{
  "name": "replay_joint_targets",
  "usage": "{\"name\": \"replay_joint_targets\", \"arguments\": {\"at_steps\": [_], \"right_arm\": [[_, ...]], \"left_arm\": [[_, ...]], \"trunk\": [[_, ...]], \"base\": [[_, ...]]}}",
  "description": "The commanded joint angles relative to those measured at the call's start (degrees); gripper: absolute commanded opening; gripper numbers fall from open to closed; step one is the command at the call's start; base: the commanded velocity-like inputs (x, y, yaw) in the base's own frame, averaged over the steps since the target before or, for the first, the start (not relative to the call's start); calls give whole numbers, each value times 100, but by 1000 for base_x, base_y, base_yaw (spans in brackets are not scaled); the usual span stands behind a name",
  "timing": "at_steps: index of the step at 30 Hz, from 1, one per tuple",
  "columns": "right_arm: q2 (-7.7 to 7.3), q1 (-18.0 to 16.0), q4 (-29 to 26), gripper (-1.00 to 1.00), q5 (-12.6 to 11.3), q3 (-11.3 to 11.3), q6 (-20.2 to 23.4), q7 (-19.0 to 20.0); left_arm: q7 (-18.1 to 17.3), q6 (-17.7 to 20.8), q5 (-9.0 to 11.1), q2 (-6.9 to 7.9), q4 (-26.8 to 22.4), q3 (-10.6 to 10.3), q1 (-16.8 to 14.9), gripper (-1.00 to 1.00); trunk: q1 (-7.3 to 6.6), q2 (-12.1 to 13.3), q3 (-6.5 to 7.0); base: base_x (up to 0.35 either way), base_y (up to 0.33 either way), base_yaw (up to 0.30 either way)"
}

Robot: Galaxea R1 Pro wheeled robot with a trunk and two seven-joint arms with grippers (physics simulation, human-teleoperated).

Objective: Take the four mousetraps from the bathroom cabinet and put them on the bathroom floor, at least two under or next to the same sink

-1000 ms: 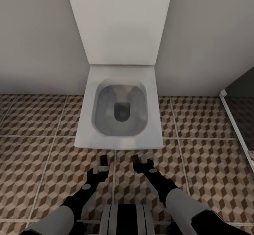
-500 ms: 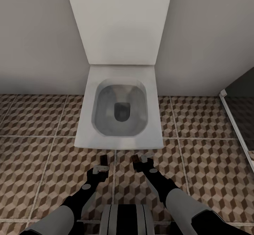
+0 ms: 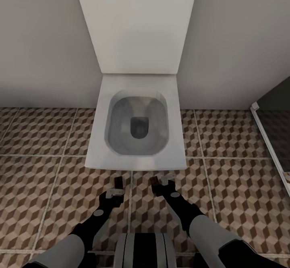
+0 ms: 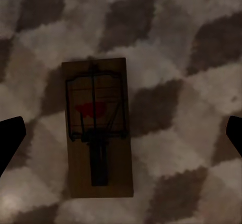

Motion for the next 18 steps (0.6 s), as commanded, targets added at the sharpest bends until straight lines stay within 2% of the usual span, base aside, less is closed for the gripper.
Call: {"name": "replay_joint_targets", "arguments": {"at_steps": [1,5,8,18], "right_arm": [[-4,-4,1,100,-21,44,1,-40],[-6,-4,1,100,-21,42,1,-40],[-6,-3,1,100,-21,43,1,-40],[-7,-4,1,100,-21,42,0,-40]], "left_arm": [[36,-23,57,1,5,-49,-4,100],[36,-23,57,-1,8,-49,-5,100],[36,-23,57,-1,9,-49,-3,100],[36,-17,57,-2,9,-49,-5,100]], "trunk": [[-1,-1,-2],[-1,-1,-2],[-9,3,64],[-228,404,244]], "base": [[0,0,0],[0,0,0],[0,0,0],[0,0,0]]}}
